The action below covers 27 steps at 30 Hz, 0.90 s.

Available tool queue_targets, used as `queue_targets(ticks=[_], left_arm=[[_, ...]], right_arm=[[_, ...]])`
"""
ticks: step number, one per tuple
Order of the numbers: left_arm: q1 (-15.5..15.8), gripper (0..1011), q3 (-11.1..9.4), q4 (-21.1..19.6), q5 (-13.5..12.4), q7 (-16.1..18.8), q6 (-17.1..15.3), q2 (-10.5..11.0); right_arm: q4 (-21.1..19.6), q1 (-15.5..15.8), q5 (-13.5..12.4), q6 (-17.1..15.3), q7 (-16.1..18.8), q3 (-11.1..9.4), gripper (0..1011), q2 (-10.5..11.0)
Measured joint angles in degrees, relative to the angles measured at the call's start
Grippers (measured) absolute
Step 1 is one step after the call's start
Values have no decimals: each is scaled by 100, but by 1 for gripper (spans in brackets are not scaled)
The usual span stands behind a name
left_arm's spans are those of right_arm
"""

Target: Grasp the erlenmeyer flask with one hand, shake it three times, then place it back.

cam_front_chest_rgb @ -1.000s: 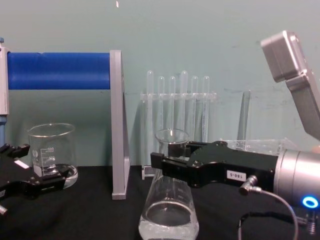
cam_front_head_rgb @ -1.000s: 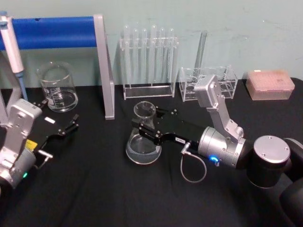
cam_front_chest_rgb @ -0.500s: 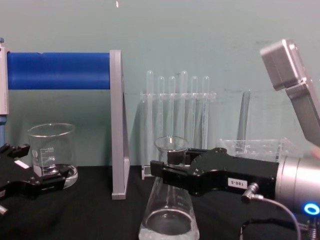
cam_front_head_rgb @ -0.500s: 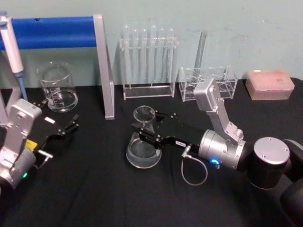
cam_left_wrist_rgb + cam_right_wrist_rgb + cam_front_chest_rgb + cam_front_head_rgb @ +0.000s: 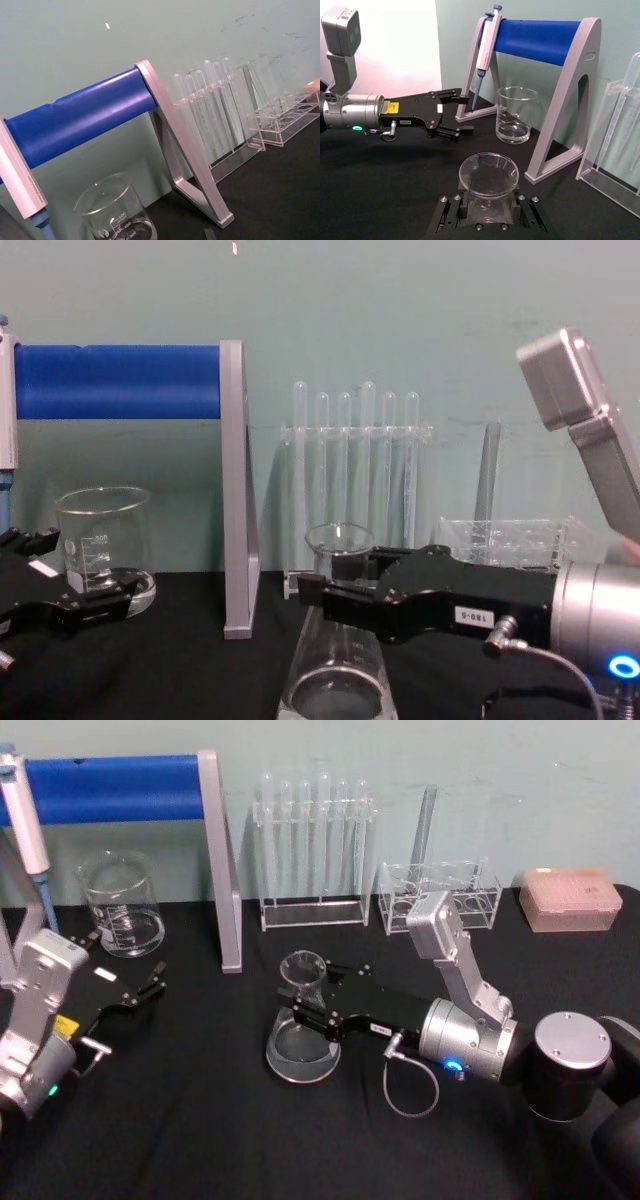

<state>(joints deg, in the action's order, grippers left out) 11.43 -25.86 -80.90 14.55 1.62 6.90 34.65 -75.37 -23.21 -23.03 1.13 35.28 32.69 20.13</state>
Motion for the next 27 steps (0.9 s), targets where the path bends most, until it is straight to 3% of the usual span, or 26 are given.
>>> queue_targets(ticks=[27], left_arm=[[0, 1001, 0, 0, 0, 0, 0, 0]], right_arm=[[47, 24, -28, -69, -21, 43, 450, 47]])
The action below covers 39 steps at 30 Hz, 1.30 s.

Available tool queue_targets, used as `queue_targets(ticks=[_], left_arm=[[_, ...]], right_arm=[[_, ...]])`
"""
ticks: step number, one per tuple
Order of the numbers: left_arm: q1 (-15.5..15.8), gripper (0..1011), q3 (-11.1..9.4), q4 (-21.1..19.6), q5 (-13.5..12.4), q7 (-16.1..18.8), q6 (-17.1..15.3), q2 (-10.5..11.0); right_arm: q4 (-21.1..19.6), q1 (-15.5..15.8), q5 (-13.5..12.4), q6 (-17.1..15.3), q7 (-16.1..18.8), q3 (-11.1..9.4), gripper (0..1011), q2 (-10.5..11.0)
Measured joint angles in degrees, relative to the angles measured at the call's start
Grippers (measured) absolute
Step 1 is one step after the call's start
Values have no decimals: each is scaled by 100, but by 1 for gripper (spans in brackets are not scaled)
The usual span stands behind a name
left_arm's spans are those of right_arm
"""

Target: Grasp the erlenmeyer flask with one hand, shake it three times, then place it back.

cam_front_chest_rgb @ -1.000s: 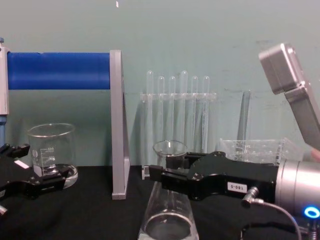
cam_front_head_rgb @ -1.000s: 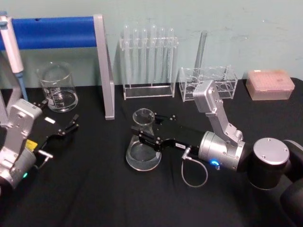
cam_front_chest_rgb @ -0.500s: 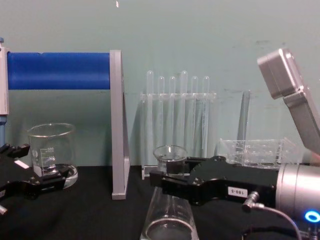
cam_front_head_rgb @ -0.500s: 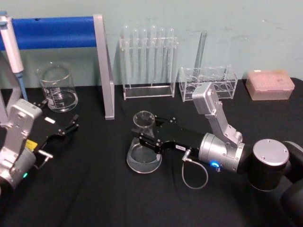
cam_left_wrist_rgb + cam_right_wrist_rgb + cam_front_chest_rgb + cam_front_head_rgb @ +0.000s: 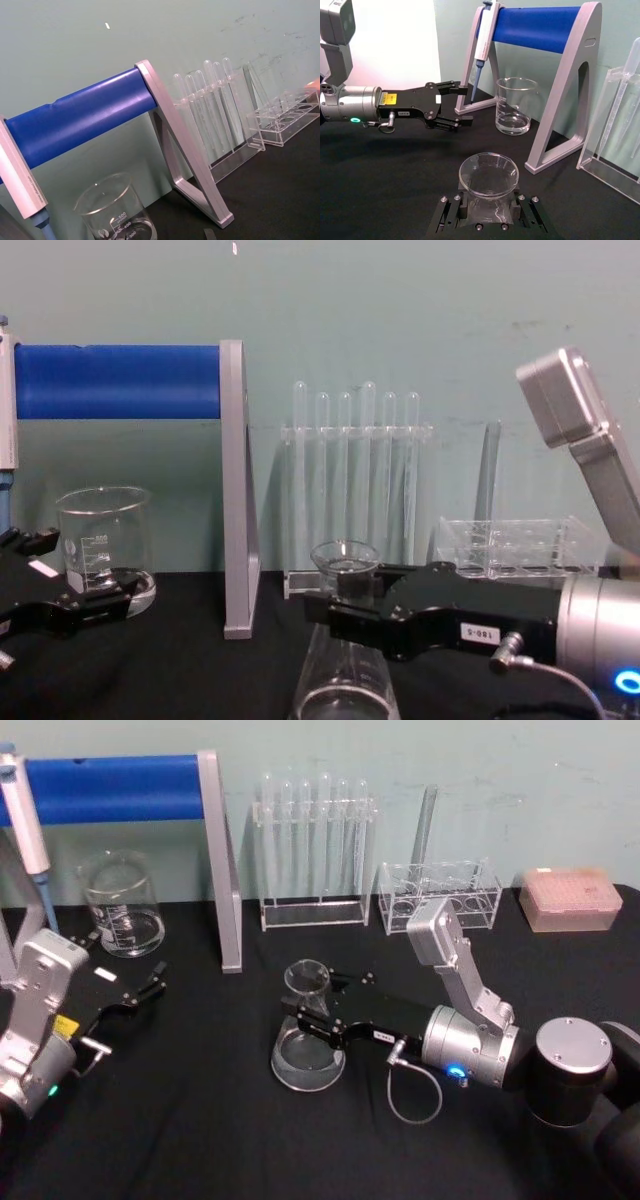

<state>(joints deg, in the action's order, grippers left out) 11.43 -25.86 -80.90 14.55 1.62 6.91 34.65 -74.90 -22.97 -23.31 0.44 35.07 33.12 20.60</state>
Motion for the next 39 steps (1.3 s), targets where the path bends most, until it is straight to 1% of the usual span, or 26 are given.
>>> queue_targets(ticks=[16, 25, 39], left_arm=[[0, 1001, 0, 0, 0, 0, 0, 0], [0, 1001, 0, 0, 0, 0, 0, 0], [0, 1001, 0, 0, 0, 0, 0, 0]], right_arm=[[4, -3, 5, -71, -29, 14, 451, 19], [40, -38, 53, -51, -11, 46, 450, 24], [38, -32, 60, -54, -10, 42, 451, 24]])
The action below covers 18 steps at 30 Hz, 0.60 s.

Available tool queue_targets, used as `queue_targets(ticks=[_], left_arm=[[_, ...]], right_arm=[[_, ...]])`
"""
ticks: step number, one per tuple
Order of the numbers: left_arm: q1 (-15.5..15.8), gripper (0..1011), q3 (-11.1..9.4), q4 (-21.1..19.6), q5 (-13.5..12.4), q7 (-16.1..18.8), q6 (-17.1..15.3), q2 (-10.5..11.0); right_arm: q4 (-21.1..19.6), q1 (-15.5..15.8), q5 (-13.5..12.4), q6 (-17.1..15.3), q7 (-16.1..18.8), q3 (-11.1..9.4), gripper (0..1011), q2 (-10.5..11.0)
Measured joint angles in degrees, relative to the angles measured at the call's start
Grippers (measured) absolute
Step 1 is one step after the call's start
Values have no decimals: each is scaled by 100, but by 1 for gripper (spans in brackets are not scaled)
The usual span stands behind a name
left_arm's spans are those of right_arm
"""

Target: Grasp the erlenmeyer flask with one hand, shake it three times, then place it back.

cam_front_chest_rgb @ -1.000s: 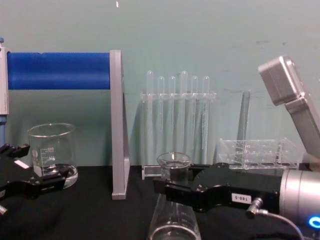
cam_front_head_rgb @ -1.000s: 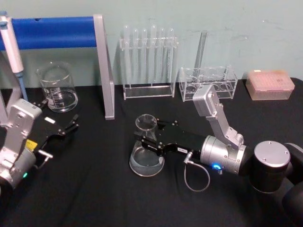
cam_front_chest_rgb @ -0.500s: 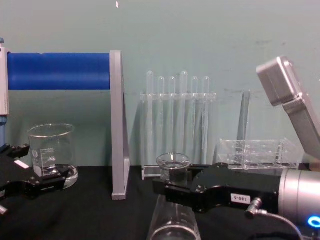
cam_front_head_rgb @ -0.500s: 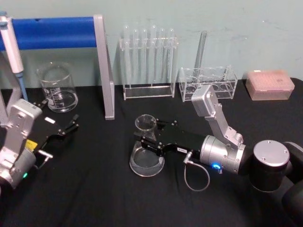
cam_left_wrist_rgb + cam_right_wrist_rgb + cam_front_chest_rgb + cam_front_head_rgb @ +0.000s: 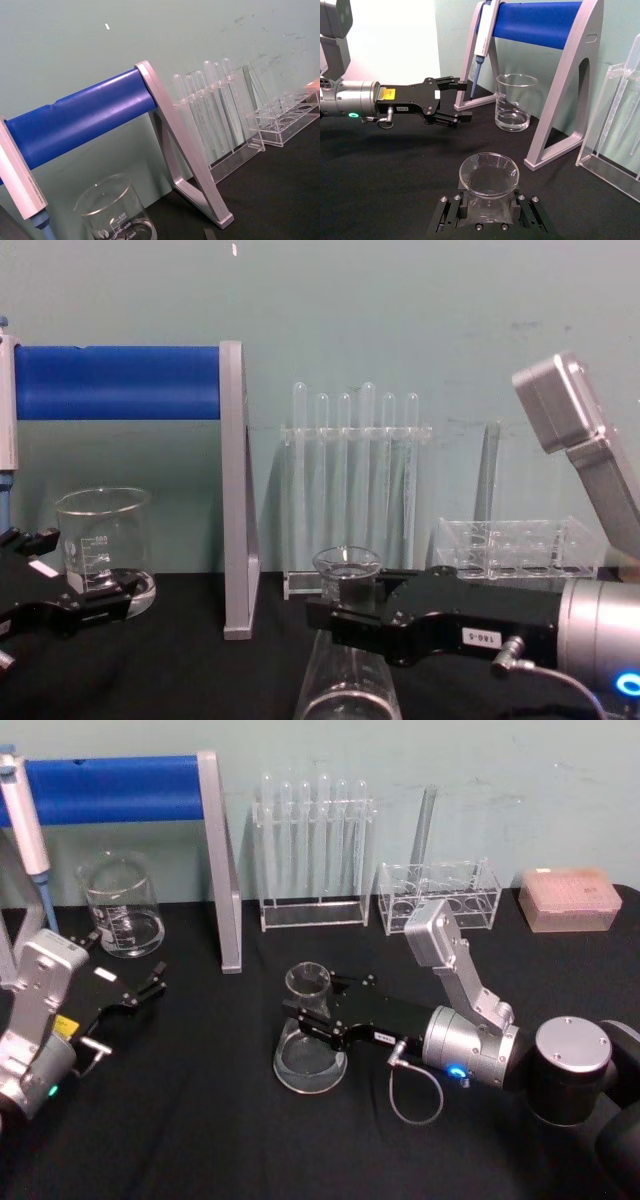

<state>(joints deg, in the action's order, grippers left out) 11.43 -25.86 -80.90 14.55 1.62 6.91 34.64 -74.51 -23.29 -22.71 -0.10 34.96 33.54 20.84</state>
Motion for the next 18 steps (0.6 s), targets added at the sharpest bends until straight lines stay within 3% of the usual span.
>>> queue_targets(ticks=[18], left_arm=[[0, 1001, 0, 0, 0, 0, 0, 0]], right_arm=[[-4, 5, 7, -5, -1, -5, 450, 0]])
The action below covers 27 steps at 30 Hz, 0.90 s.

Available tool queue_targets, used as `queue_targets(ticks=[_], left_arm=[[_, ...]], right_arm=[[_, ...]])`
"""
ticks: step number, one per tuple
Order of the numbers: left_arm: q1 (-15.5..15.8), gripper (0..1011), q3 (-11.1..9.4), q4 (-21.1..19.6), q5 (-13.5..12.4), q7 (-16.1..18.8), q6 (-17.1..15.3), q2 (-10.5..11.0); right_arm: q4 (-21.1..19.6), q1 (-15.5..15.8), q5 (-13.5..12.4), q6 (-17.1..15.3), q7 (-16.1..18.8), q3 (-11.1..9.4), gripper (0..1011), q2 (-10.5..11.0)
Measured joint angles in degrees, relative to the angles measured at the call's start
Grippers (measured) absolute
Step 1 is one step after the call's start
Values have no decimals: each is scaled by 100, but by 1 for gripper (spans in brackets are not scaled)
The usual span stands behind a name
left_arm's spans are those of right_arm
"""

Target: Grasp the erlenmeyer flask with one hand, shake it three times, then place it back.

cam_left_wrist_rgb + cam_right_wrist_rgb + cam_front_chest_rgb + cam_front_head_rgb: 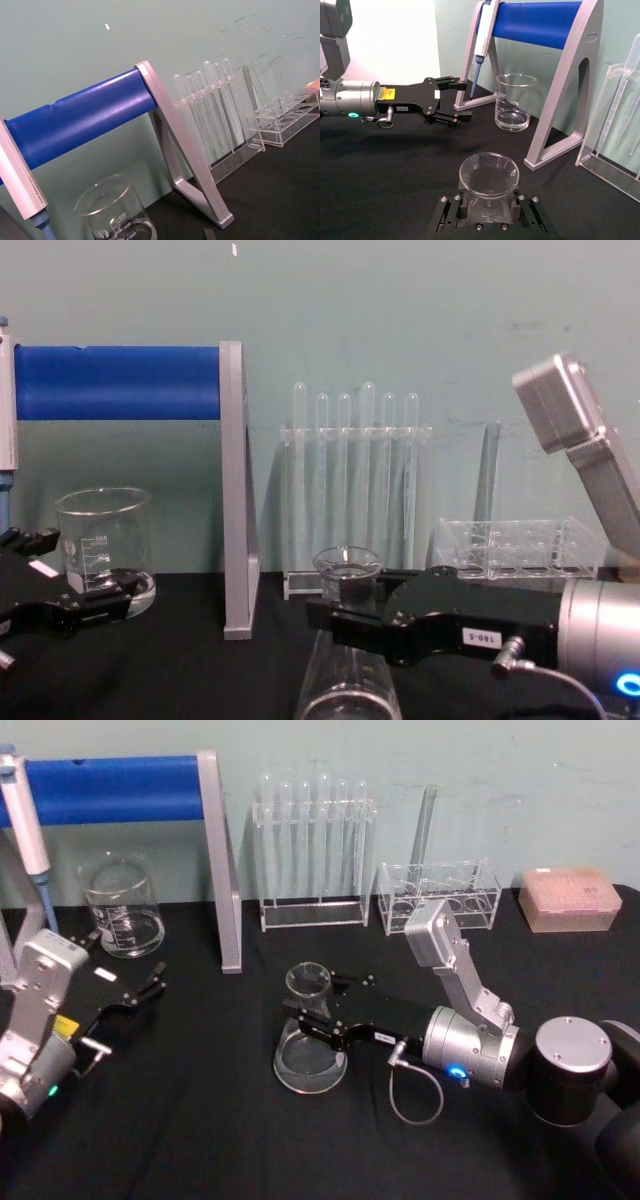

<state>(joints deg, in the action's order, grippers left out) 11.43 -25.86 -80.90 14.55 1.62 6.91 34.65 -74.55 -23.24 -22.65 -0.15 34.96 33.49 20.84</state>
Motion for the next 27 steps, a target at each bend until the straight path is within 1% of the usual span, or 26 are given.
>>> queue_targets(ticks=[4, 5, 6, 7, 9, 13, 14, 15, 16, 17, 20, 21, 22, 23, 27], left_arm=[[0, 1001, 0, 0, 0, 0, 0, 0], [0, 1001, 0, 0, 0, 0, 0, 0], [0, 1001, 0, -1, 0, 0, 0, 0], [0, 1001, 0, 0, 0, 0, 0, 0], [0, 1001, 0, 0, 0, 0, 0, 0], [0, 1001, 0, 0, 0, 0, 0, 0], [0, 1001, 0, 0, 0, 0, 0, 0], [0, 1001, 0, 0, 0, 0, 0, 0], [0, 1001, 0, 0, 0, 0, 0, 0], [0, 1001, 0, 0, 0, 0, 0, 0], [0, 1001, 0, 0, 0, 0, 0, 0], [0, 1001, 0, 0, 0, 0, 0, 0], [0, 1001, 0, 0, 0, 0, 0, 0], [0, 1001, 0, 0, 0, 0, 0, 0], [0, 1001, 0, 0, 0, 0, 0, 0]], right_arm=[[0, 0, 1, -3, -2, 0, 452, 0], [1, 1, 5, -7, -3, 0, 468, 1], [4, 3, 16, -20, -2, 2, 501, 1], [5, 4, 17, -21, -1, 3, 512, 1], [4, 3, 17, -21, -1, 3, 601, 1], [4, 3, 17, -19, -2, 3, 704, 0], [4, 3, 17, -18, -2, 3, 761, 0], [4, 3, 16, -17, -2, 3, 782, 0], [4, 2, 16, -16, -1, 2, 836, 0], [4, 2, 16, -16, -2, 2, 836, 0], [4, 2, 14, -14, -1, 2, 908, 0], [4, 1, 12, -13, 0, 1, 956, 0], [4, 1, 12, -13, 0, 1, 966, 0], [3, 0, 11, -12, 0, 1, 999, 0], [2, 0, 9, -11, 0, 1, 1000, 0]])
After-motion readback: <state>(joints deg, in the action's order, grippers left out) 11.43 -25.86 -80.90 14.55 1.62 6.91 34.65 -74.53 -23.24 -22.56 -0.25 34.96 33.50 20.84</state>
